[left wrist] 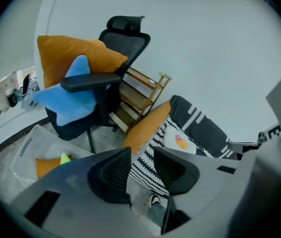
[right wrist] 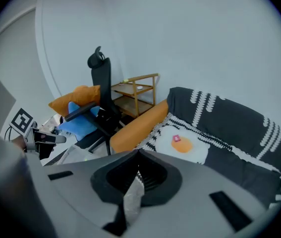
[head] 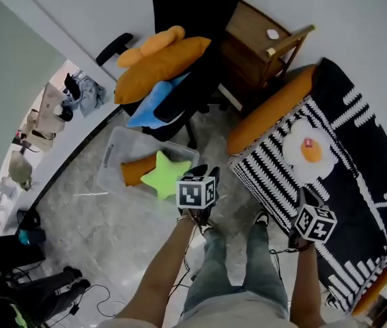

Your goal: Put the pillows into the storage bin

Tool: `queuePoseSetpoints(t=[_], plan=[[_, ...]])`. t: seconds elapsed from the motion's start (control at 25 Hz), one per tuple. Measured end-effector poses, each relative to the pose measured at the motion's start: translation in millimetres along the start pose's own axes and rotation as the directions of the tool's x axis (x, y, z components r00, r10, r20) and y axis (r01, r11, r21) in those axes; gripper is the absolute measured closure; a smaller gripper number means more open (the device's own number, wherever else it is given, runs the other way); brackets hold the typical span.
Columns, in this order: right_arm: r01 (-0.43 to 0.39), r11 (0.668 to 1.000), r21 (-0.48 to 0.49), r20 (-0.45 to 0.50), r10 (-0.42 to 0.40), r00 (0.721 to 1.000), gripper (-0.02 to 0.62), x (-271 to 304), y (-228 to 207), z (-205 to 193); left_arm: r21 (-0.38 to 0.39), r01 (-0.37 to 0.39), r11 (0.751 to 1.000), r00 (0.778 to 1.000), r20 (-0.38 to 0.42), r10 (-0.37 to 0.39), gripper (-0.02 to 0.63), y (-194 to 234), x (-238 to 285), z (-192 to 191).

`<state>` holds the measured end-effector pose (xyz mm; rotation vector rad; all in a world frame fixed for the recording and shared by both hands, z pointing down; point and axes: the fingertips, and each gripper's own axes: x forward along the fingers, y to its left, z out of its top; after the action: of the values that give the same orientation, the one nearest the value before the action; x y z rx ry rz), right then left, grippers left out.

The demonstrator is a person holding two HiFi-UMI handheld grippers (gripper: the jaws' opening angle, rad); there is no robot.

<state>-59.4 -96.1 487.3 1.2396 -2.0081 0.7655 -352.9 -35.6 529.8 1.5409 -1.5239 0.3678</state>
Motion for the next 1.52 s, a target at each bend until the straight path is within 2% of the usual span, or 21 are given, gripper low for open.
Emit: queuePoseSetpoints(t=[0.28, 0.52, 0.8, 0.96, 1.2, 1.36, 1.44, 1.52], plan=[[0.058, 0.992, 0.108, 0.051, -0.064, 0.997, 0.594, -10.6, -103.8, 18.4, 0.124, 0.102, 0.987, 0.993, -0.077, -0.093, 0.472, -114.4, 71.7, 11.5], [0.077, 0.973, 0.219, 0.015, -0.082, 0.997, 0.594, 0.2, -178.5, -5.7, 0.188, 0.184, 0.965, 0.978, -0.132, -0.161, 0.472, -187.4, 138.8, -0.9], [0.088, 0.944, 0.319, -0.030, -0.083, 0.996, 0.594, 49.7, -234.7, -61.4, 0.212, 0.203, 0.956, 0.971, -0.172, -0.168, 0.472, -204.5, 222.6, -43.9], [0.104, 0.931, 0.350, -0.082, -0.080, 0.993, 0.594, 79.2, -249.4, -108.7, 0.220, 0.196, 0.956, 0.967, -0.208, -0.150, 0.472, -195.4, 262.4, -75.8], [0.123, 0.920, 0.373, -0.109, -0.089, 0.990, 0.594, 96.1, -262.6, -137.5, 0.262, 0.223, 0.939, 0.958, -0.239, -0.161, 0.472, -200.5, 299.5, -93.8], [0.145, 0.915, 0.377, -0.110, -0.111, 0.988, 0.594, 97.3, -274.0, -146.5, 0.340, 0.247, 0.907, 0.951, -0.265, -0.160, 0.472, -213.2, 314.9, -102.5], [0.154, 0.915, 0.373, -0.109, -0.122, 0.987, 0.594, 101.0, -281.2, -149.5, 0.405, 0.255, 0.878, 0.948, -0.283, -0.144, 0.472, -219.2, 323.4, -106.2], [0.159, 0.911, 0.380, -0.112, -0.126, 0.986, 0.594, 105.6, -284.4, -155.9, 0.480, 0.264, 0.836, 0.944, -0.307, -0.122, 0.472, -222.9, 331.2, -109.3]])
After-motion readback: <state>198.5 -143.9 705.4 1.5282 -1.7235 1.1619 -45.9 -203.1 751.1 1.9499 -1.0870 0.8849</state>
